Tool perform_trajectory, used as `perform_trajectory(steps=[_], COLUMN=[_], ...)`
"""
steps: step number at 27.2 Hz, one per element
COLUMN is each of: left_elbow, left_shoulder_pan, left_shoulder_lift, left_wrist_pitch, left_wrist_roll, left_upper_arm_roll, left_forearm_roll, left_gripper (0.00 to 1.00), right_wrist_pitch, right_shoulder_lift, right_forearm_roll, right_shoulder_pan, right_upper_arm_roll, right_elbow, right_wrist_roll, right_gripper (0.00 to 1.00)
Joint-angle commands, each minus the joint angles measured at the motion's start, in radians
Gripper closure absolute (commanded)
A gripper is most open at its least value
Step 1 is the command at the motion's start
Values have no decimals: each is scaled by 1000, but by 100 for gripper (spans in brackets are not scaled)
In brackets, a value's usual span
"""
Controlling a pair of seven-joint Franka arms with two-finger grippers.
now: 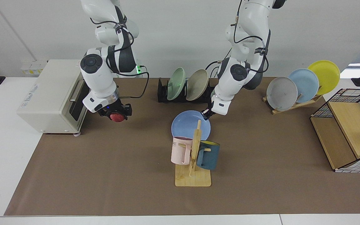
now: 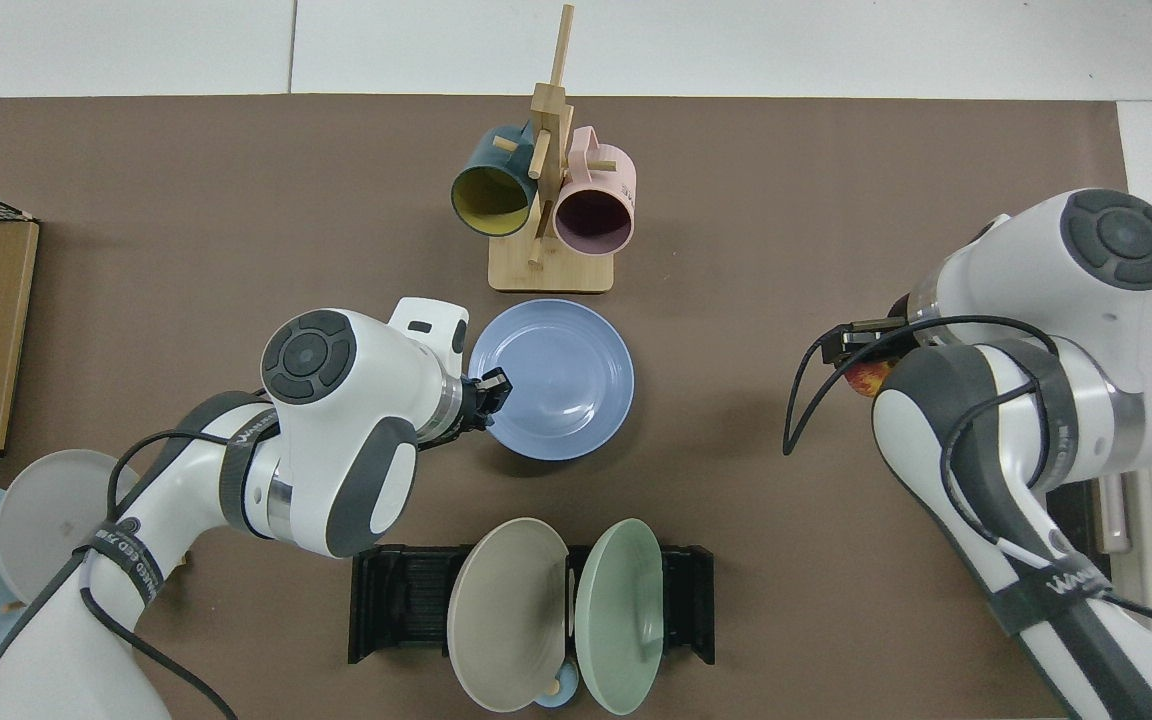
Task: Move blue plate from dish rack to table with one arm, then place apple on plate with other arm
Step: 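Set down the plate with the left gripper while the right gripper lifts the apple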
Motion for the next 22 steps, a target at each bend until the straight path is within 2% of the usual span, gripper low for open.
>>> perform_trajectory(steps=[1, 3, 6, 9, 12, 15, 17, 22], left_elbow=[-72, -71, -54, 12, 91, 138, 184, 328], left_shoulder_pan=[-11, -10, -8, 5, 24, 93, 113, 159], left_shoulder_lift=[-59, -59, -54, -39, -48, -74, -95, -128], left_wrist_pitch=[21, 12, -11, -86, -223, -344, -419, -660], left_wrist_roll=[58, 93, 104, 102, 107, 122, 174, 381], left_upper_arm_roll=[12, 12, 13, 15, 21, 9, 12, 85], left_forearm_roll=[-17, -11, 3, 73, 144, 161, 164, 158], left_gripper=[40, 0, 0, 0, 0, 0, 0, 0], right_wrist_pitch=[-79, -102, -128, -130, -131, -132, -130, -127], right_shoulder_lift=[-61, -77, -92, -94, -94, -94, -92, -75], right_forearm_roll=[-11, -11, -11, -12, -12, -12, -12, -32], right_shoulder_pan=[-2, 3, 3, 3, 4, 6, 13, 78], right_upper_arm_roll=[5, 2, 2, 4, 5, 14, 16, 16], right_elbow=[27, 29, 29, 29, 29, 29, 29, 50], right_wrist_roll=[-12, -12, -11, -11, -9, -8, 9, 104], right_gripper=[100, 100, 100, 100, 100, 100, 100, 100])
